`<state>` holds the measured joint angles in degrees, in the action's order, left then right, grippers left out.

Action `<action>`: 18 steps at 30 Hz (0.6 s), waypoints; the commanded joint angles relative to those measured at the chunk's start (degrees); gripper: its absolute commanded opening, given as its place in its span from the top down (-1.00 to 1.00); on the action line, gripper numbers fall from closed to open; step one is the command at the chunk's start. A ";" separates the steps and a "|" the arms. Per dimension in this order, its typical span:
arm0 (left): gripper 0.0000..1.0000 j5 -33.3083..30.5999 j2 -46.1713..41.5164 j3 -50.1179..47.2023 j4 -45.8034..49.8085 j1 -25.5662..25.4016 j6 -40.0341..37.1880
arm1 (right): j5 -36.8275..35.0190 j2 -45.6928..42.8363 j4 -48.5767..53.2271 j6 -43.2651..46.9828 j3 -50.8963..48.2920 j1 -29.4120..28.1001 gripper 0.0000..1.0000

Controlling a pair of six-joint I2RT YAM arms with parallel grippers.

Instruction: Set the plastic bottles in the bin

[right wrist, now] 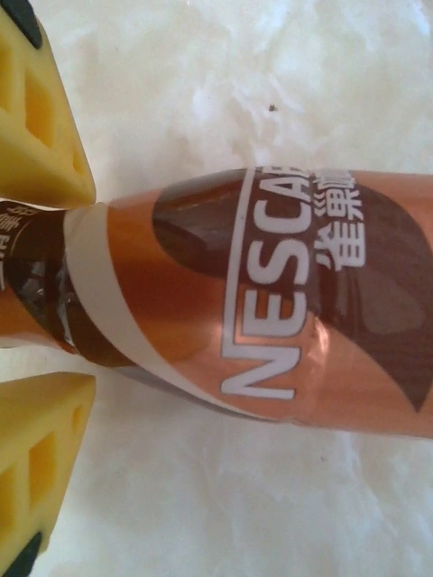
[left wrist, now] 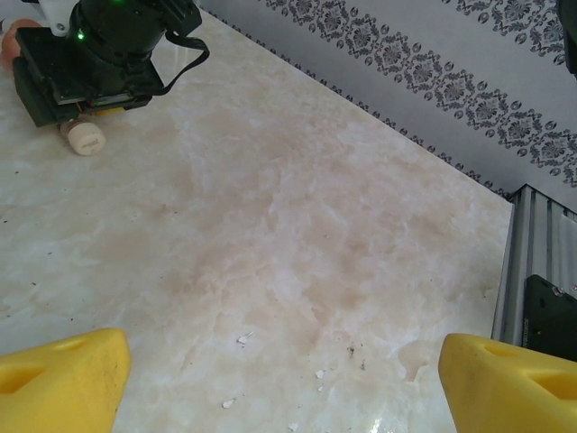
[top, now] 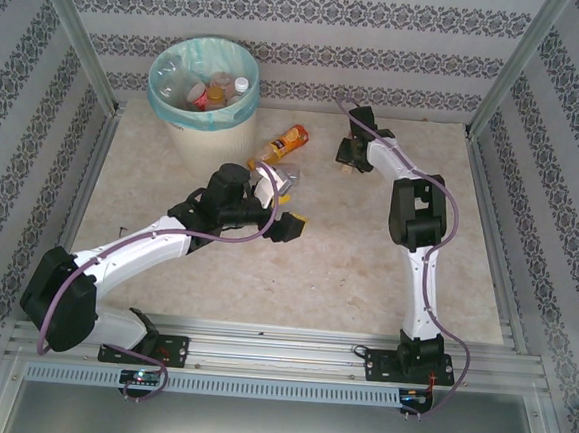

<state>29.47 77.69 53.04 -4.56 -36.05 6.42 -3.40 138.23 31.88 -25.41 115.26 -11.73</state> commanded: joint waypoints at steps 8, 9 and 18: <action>-0.84 -1.69 -0.93 2.47 -0.37 -0.51 -1.08 | 3.94 -0.79 -0.56 0.53 -2.78 1.48 0.00; -0.85 -1.79 -0.91 2.53 -0.49 -0.51 -0.79 | 3.98 -0.40 -0.22 0.79 -2.45 1.53 0.03; -0.92 -4.34 0.67 4.37 -2.36 -0.11 2.64 | 8.01 -7.07 -3.26 2.02 -9.56 1.83 0.49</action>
<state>26.74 77.80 54.28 -4.38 -36.03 7.07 2.50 135.90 28.73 -24.45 109.21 -10.59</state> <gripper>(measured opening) 0.957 0.311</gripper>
